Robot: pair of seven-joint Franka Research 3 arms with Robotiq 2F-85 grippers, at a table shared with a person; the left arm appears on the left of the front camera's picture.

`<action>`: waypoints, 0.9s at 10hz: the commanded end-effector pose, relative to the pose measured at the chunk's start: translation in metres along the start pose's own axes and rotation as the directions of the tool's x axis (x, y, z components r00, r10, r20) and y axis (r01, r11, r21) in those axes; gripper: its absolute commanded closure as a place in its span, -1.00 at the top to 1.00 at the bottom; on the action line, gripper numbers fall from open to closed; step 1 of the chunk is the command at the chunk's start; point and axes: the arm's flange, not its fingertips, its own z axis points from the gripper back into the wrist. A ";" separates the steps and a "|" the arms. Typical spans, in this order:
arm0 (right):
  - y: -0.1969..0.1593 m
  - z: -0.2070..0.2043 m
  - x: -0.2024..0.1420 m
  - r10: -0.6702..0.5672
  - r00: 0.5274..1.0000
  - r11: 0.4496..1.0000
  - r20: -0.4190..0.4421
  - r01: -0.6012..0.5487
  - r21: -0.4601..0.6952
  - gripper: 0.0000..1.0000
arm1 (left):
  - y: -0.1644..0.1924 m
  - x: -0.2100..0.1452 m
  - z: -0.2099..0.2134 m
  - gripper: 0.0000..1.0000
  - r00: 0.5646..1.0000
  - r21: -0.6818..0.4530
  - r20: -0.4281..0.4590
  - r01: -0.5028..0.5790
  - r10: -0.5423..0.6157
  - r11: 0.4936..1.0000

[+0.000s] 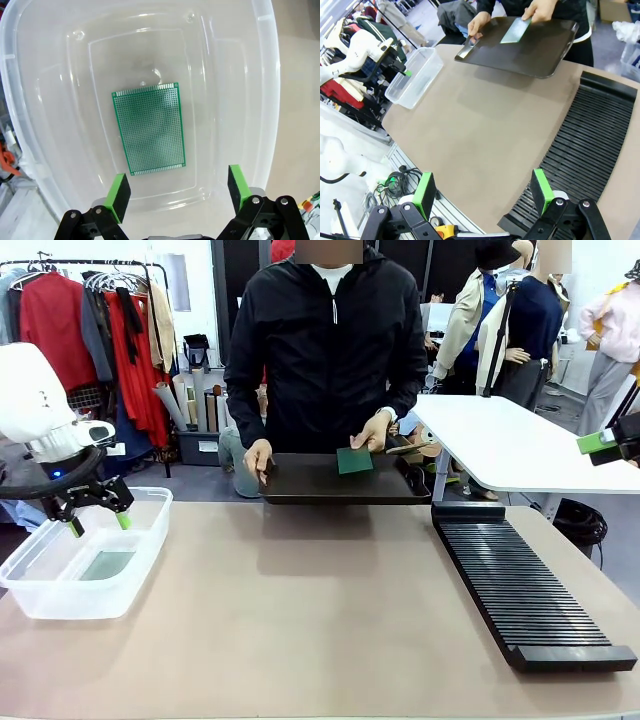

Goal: Sort PCBs into racks and boxes based on the side picked up.
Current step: Pick up the Blank PCB handed by the Human.

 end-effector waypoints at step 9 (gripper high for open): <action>0.000 -0.002 0.002 0.012 1.000 1.000 0.024 -0.012 0.023 1.00 | -0.018 0.009 0.035 1.00 0.996 -0.319 0.085 0.051 -0.025 0.946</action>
